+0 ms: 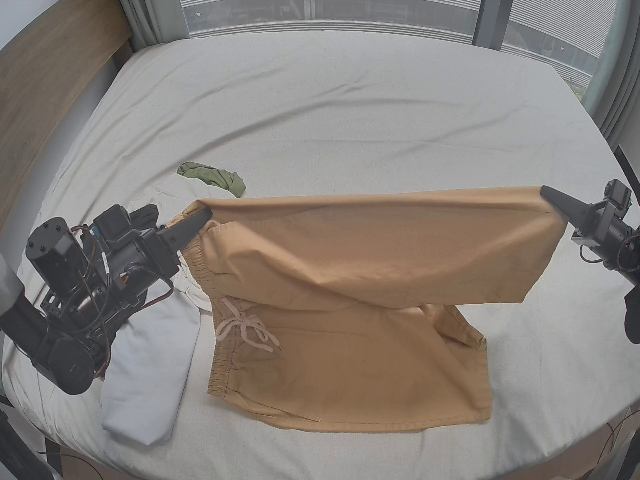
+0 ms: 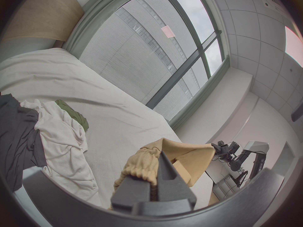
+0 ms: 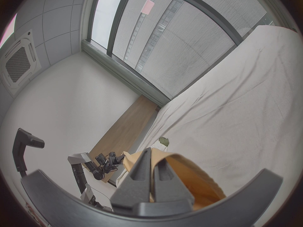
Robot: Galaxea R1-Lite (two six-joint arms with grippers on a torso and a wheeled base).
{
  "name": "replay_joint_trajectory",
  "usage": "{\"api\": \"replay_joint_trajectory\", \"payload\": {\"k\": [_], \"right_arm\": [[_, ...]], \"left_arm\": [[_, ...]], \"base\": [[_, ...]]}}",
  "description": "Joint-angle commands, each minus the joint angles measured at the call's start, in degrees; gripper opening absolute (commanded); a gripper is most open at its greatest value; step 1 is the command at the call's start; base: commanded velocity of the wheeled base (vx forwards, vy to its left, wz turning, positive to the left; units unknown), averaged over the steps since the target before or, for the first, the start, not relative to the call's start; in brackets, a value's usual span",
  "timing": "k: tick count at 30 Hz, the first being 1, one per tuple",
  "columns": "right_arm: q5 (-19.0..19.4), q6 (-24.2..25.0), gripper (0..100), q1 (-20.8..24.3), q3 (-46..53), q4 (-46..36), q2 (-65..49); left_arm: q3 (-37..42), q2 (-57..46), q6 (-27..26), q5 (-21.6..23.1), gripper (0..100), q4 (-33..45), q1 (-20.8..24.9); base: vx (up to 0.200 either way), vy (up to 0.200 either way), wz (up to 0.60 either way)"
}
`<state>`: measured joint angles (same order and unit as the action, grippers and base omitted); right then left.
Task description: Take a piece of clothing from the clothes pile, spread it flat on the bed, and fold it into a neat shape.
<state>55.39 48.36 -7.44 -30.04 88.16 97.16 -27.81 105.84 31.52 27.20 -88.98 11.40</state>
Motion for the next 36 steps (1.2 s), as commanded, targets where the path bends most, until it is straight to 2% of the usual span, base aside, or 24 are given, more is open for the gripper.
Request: {"api": "replay_joint_trajectory", "payload": {"k": [1,9,17,20,36], "right_arm": [[-0.5,0.1,0,0.2,-3.6,0.1,5.1],[-0.6,0.2,0,1.3,-9.6,0.0,10.1],[-0.7,0.3,0,1.4,-14.7,0.0,15.0],[-1.9,0.2,0,1.6,-16.9,0.0,17.0],[-2.3,0.5,0,2.3,-27.2,-0.1,25.3]], "left_arm": [[-3.7,5.0,0.0,-2.3,0,-0.1,-0.1],[-9.0,8.2,0.0,-4.8,0,-0.1,-0.1],[-11.1,10.1,0.0,-4.9,0,-0.1,-0.2],[-13.2,11.4,0.0,-5.0,0,-0.1,-0.2],[-22.1,19.9,0.1,-9.3,0,-0.1,-0.3]], "base": [[0.000,0.000,0.00],[0.000,0.000,0.00],[0.000,0.000,0.00],[0.000,0.000,0.00],[0.000,0.000,0.00]]}}
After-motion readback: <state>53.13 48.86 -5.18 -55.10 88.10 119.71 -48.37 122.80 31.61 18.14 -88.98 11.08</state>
